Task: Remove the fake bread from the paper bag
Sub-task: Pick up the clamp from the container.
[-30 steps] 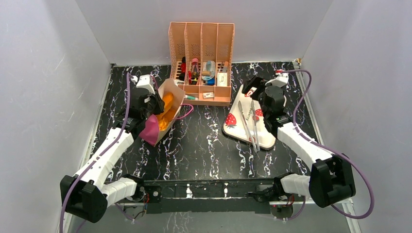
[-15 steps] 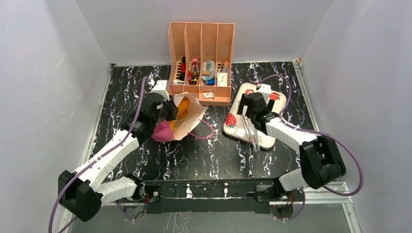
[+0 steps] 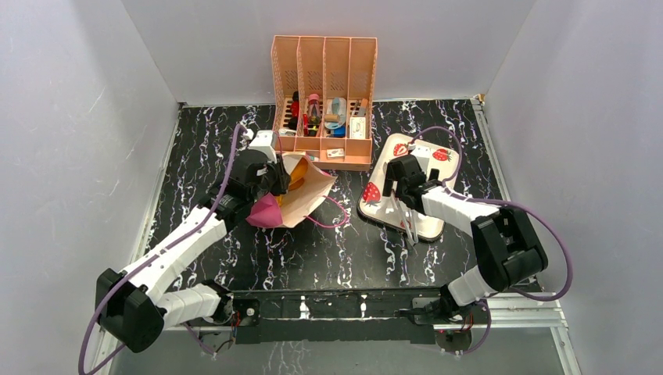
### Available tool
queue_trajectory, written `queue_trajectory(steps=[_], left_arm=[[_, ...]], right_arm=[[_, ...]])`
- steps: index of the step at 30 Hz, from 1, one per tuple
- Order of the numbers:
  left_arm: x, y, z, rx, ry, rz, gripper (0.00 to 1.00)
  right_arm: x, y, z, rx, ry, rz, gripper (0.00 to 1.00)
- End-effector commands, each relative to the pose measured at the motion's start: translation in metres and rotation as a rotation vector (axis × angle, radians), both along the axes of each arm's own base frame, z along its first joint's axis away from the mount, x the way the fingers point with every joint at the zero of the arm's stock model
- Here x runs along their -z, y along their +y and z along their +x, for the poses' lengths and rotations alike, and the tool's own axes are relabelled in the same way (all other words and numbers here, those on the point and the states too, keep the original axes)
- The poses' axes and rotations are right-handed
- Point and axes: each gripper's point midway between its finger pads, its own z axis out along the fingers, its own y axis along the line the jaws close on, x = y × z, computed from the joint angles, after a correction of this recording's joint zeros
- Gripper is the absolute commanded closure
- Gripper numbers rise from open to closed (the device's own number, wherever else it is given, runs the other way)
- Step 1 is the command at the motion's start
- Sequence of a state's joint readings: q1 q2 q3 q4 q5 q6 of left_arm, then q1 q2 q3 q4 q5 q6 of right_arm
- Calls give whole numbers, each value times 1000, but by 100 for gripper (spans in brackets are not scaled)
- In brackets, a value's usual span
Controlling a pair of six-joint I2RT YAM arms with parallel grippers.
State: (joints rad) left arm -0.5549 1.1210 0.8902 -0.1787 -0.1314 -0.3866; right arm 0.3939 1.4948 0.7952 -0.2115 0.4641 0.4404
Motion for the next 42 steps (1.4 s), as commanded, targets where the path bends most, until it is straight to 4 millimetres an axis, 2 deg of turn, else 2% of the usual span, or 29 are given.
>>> queue_trajectory(steps=[1,4,7,13,22,25,32,42], left_arm=[[8,-6,-5,25,44,5,100],[8,-5,-3,23,41,9,100],[7,-3,-2,14,34,19,100],[10,-1,0,5,38,40,100],[0,2,-4,2,18,25,100],[-4,3,-6,-1,12,23,100],[-14,13,-5,-35,-14,61,100],[-1,18,-6,-75,-9,110,100]], right_arm=[[-3,6,8,-19,-13,-9,2],[3,8,10,-26,5,-11,2],[8,11,13,-33,14,-6,7],[14,18,16,-51,23,19,24],[-1,30,13,-81,-22,104,49],[-9,35,10,-96,-42,143,53],[-38,44,6,-120,-104,228,56],[-97,59,-5,-187,-235,348,59]])
